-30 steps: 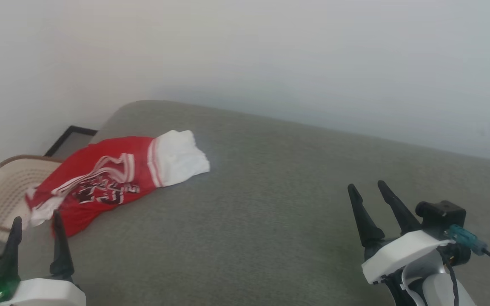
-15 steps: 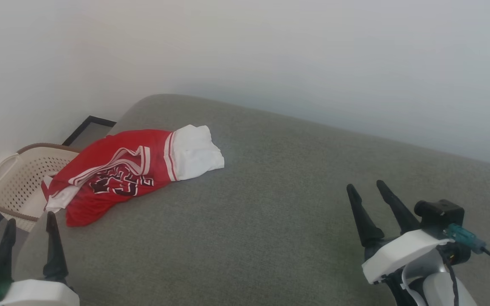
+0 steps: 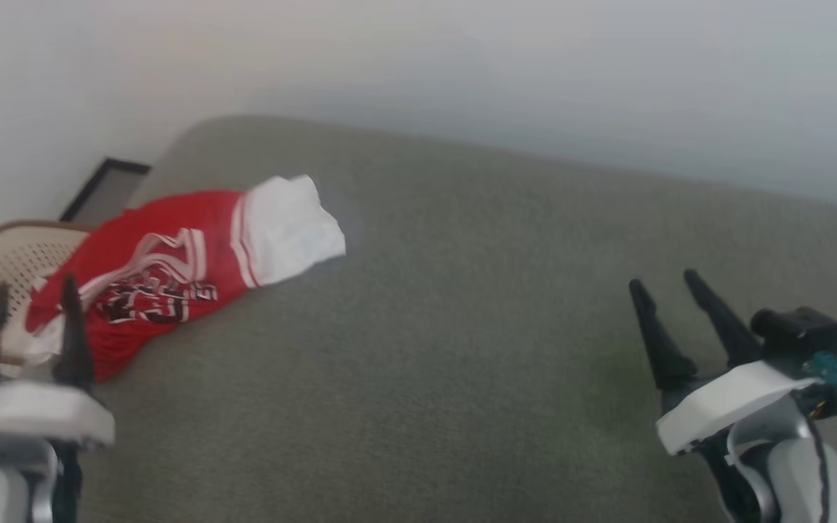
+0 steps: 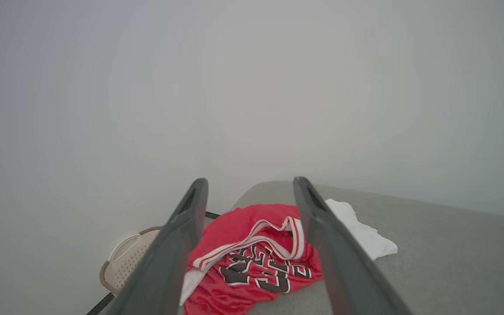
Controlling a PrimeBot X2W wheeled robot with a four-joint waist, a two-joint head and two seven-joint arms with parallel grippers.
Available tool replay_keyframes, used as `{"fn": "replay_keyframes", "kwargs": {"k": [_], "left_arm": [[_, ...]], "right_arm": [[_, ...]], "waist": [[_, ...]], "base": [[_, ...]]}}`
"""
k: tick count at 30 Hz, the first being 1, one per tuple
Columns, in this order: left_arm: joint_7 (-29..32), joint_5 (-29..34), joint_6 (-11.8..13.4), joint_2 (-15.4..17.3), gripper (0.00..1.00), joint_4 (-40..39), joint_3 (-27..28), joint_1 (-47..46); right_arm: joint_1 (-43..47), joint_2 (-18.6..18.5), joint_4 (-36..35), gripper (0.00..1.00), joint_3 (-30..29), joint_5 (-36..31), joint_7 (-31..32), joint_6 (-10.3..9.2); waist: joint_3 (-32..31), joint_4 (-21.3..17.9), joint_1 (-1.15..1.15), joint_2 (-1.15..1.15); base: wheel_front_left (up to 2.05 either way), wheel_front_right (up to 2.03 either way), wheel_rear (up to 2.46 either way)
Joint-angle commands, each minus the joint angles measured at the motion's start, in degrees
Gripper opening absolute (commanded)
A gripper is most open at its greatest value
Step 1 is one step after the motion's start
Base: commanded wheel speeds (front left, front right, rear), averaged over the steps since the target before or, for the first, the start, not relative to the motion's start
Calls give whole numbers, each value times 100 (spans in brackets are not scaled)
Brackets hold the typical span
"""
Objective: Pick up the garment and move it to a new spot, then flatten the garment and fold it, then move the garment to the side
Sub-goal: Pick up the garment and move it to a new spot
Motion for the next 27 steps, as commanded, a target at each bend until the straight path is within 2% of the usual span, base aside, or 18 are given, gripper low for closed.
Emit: {"fn": "replay_keyframes", "kwargs": {"k": [1,8,13,20,27], "left_arm": [[48,-66,-35,22,100,87,8,-182],[309,-177,-166,179,100,728,-73,-1195],[559,-223,-249,287,100,1459,-180,-1916],[1194,-300,-242,351,100,2954,-345,-2913],[2028,-506,-232,270,100,4471,-363,-3780]], "right_arm": [[-58,-45,-65,100,-28,-47,41,-1],[-227,-304,-466,100,-165,-56,210,-1],[-243,-455,-742,100,-242,-58,310,-1],[-216,-612,-1098,100,-346,-60,478,-1],[-252,-740,-1424,100,-388,-70,760,-1]], "waist": [[287,-184,0,0],[976,-453,0,0],[1354,-564,0,0],[1677,-609,0,0],[1875,-634,0,0]], "base": [[0,0,0],[0,0,0],[0,0,0],[0,0,0],[0,0,0]]}}
